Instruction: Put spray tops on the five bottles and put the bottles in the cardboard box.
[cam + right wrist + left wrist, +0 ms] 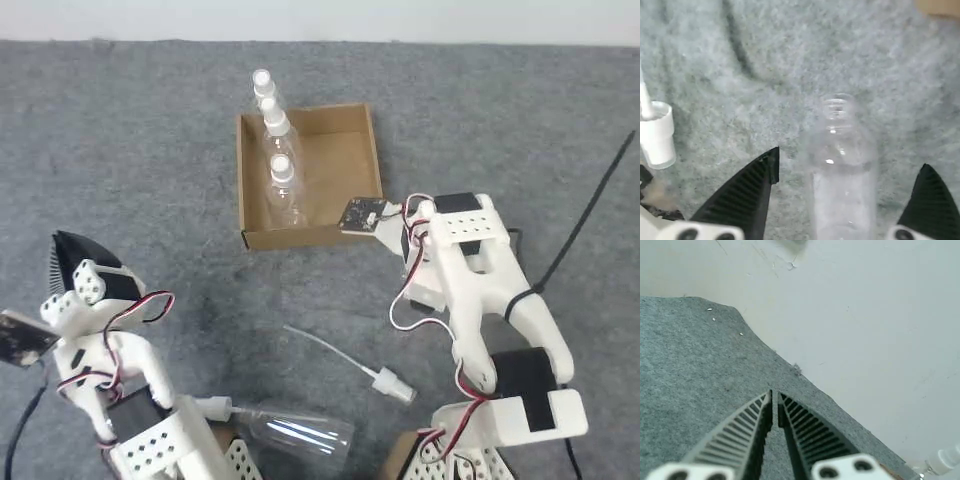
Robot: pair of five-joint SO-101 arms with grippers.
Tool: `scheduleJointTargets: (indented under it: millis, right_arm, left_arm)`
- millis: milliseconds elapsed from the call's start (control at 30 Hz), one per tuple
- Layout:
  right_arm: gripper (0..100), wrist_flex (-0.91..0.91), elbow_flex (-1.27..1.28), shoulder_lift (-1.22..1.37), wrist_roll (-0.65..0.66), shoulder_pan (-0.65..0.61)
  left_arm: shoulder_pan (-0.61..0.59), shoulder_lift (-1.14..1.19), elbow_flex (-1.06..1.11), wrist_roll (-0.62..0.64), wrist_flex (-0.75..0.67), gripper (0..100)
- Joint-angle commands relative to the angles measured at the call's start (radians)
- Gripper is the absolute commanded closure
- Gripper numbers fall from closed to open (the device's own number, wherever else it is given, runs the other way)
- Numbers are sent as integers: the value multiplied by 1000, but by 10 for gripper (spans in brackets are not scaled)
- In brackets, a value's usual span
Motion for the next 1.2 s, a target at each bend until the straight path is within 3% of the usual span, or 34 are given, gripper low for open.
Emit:
scheduleJointTargets:
  millis: [0,233,433,733,867,1167]
  right_arm:
    - [641,-68,40,-2,12,7]
    - [656,-136,95,-4,12,13]
    - [812,-140,95,-4,8,13]
    - [971,-70,83,-15,5,5]
    - [983,5,29,-15,0,-4]
    - [985,97,-143,-16,-255,-82]
  left_arm:
    - [3,-15,-12,2,-35,984]
    - [3,-15,-12,2,-34,984]
    - [3,-15,-12,2,-34,984]
    - [3,-15,-12,2,-34,984]
    - [3,-15,-12,2,-34,984]
    - [3,-15,-12,2,-34,984]
